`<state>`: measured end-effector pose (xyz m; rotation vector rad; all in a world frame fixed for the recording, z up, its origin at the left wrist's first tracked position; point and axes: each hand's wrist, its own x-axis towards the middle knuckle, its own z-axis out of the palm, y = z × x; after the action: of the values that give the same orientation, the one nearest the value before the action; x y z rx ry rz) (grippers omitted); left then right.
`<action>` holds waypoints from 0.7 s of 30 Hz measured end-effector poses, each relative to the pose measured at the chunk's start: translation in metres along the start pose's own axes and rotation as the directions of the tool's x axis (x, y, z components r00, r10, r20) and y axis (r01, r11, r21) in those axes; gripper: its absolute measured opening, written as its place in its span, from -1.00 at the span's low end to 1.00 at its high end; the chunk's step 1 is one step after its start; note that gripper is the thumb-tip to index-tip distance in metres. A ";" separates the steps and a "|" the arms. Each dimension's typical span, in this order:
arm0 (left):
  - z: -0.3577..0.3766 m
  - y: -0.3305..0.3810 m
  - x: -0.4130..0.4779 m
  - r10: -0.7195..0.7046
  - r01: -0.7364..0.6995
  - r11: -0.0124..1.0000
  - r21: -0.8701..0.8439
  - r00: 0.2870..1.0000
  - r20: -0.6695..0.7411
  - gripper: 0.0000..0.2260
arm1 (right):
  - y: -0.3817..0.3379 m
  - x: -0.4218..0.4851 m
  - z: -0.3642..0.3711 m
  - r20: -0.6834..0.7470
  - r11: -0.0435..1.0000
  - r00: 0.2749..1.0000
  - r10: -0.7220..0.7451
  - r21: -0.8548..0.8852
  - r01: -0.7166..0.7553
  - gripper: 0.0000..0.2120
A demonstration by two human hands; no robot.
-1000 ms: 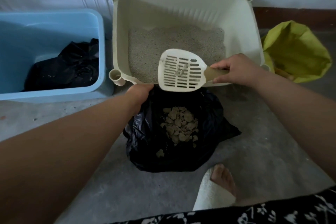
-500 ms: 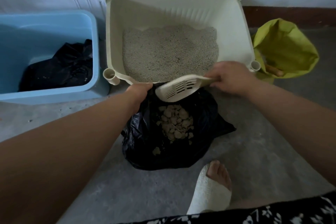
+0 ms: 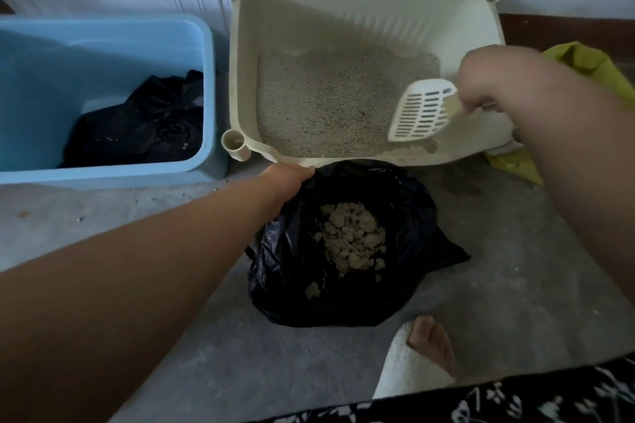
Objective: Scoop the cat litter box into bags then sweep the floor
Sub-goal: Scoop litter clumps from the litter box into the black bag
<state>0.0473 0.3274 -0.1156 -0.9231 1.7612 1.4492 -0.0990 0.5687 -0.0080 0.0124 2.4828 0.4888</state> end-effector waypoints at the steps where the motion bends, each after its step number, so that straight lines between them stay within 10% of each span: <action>1: -0.001 0.000 0.000 0.007 -0.007 1.000 0.011 1.000 0.009 -0.65 | 0.001 0.002 -0.003 0.067 1.000 0.998 0.010 0.009 -0.011 -0.90; 5: -0.001 0.001 0.002 0.001 -0.001 1.000 0.019 1.000 0.012 -0.61 | -0.005 0.012 0.011 0.194 0.997 0.981 -0.010 0.077 -0.005 -0.87; 21: -0.009 -0.006 0.016 -0.003 0.003 1.000 -0.021 1.000 -0.021 -0.58 | -0.051 0.052 0.078 -0.079 0.913 0.935 -0.345 0.201 0.354 -0.74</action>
<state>0.0434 0.3158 -0.1304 -0.9541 1.7623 1.4634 -0.0922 0.5537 -0.1131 -0.3560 2.4909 0.0703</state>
